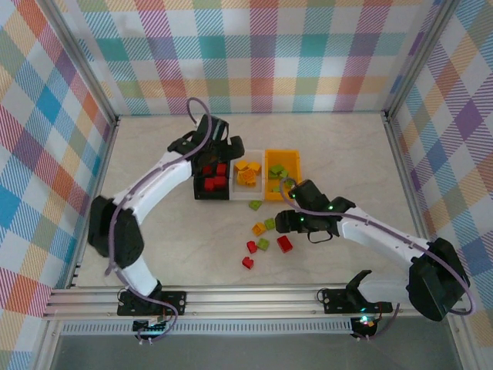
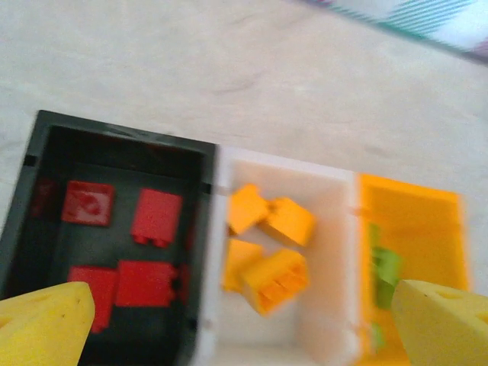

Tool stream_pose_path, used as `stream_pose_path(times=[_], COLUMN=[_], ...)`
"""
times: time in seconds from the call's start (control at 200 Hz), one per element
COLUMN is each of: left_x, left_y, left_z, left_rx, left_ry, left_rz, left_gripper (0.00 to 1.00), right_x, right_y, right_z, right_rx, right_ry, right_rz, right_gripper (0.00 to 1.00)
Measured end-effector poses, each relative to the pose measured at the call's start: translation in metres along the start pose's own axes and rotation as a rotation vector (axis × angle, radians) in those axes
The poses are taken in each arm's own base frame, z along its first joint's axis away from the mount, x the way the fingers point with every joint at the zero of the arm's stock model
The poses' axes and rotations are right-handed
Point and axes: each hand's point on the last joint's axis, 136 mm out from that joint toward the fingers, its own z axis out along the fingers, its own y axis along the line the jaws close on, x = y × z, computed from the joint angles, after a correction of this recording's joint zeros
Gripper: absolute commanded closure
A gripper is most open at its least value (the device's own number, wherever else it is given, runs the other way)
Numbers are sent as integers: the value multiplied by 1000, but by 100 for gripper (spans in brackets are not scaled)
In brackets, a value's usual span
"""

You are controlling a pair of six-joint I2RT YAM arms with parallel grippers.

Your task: Sort the legos into containers by color

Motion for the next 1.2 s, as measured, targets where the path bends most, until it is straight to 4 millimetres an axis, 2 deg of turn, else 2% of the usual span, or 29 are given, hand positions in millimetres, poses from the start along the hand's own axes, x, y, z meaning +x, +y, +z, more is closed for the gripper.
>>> stream_pose_path(times=[0.13,0.26,0.375,0.48,0.585,0.79,0.875,0.95,1.105,1.2], left_x=[21,64,111,143,160,181,189,195,206,212], left_y=[-31,-28,1,36,63,98,111,122,138,144], left_z=[-44,-58,-57,-61,-71,-81,-82,-83,-86,-87], left_rx=[135,177,145,100,70,21,-11,-36,-60,-70], left_ry=[-19,23,95,129,126,107,107,104,104,112], left_rz=[39,62,53,25,-3,-54,-68,-80,-112,-125], left_gripper=[0,0,0,0,0,0,0,0,0,0], right_x=[27,43,52,58,59,54,44,26,-33,-74], right_y=[-1,1,1,-2,-6,-4,8,27,86,127], right_z=[9,22,35,46,52,52,49,42,15,10], right_rx=[16,36,59,86,119,131,103,57,-90,-174], right_ry=[76,138,181,208,217,206,185,146,22,-37], right_rz=[-30,-64,-80,-91,-100,-110,-126,-150,-198,-228], right_gripper=[27,28,30,35,45,64,69,70,71,71])
